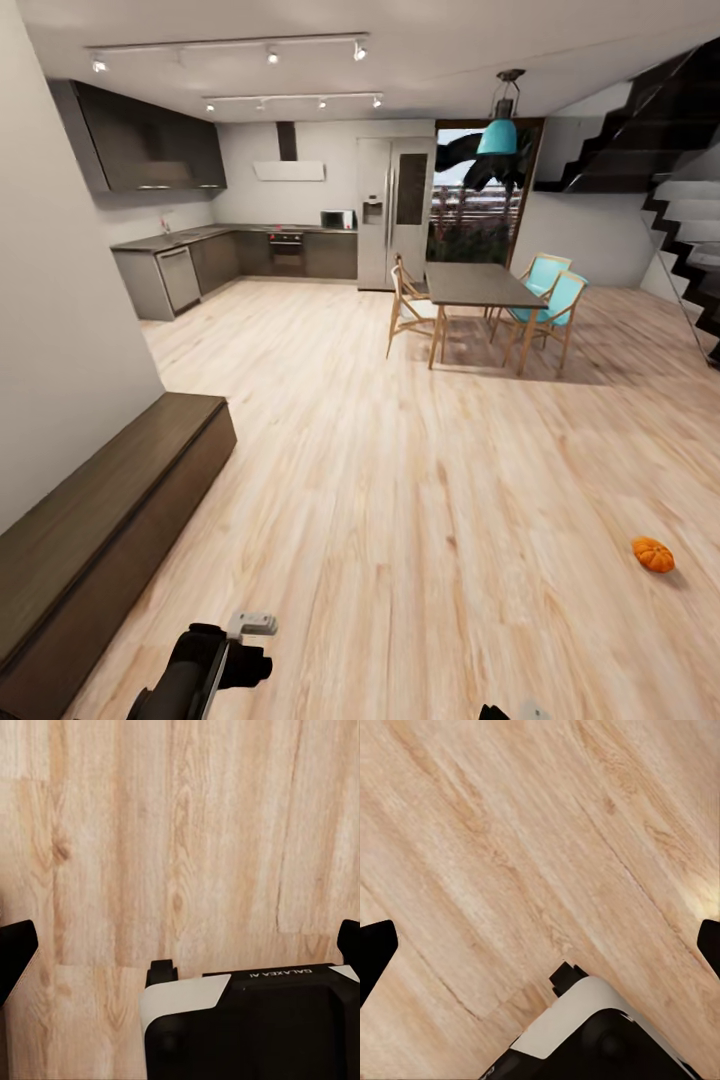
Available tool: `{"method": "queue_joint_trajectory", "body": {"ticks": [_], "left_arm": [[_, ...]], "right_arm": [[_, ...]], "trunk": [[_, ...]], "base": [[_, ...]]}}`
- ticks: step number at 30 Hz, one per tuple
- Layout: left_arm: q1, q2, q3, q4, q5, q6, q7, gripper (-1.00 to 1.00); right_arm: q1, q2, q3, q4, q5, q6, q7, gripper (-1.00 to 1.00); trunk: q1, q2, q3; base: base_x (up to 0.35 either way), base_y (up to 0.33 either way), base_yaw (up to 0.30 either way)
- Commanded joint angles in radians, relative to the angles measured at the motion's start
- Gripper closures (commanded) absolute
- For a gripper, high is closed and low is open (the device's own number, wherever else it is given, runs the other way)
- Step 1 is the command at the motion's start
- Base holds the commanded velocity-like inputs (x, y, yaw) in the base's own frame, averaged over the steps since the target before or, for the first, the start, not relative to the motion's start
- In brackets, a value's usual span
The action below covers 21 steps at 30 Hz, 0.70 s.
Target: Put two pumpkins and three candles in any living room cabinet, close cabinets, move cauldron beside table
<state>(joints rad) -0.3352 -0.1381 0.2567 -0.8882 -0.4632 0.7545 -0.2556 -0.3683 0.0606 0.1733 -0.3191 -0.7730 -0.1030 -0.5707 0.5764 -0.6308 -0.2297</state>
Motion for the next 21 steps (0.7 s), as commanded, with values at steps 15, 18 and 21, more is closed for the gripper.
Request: {"method": "queue_joint_trajectory", "body": {"ticks": [15, 18, 21], "left_arm": [[0.0, 0.0, 0.001, 0.0, 0.0, -0.001, 0.0, -1.0], [0.0, 0.0, 0.001, 0.0, 0.0, -0.001, 0.0, -1.0], [0.0, 0.0, 0.0, 0.0, 0.0, -0.001, 0.001, -1.0]], "right_arm": [[0.0, 0.001, 0.0, 0.0, 0.006, -0.002, 0.0, -1.0], [0.0, 0.001, 0.0, 0.0, 0.007, -0.002, 0.001, -1.0], [0.0, 0.001, 0.0, 0.0, 0.008, -0.003, 0.0, -1.0]], "trunk": [[0.0, 0.0, 0.0], [0.0, 0.0, 0.0], [0.0, 0.0, 0.0]], "base": [[0.333, 0.0, -0.189], [0.334, 0.0, -0.02], [0.334, 0.0, -0.006]]}}
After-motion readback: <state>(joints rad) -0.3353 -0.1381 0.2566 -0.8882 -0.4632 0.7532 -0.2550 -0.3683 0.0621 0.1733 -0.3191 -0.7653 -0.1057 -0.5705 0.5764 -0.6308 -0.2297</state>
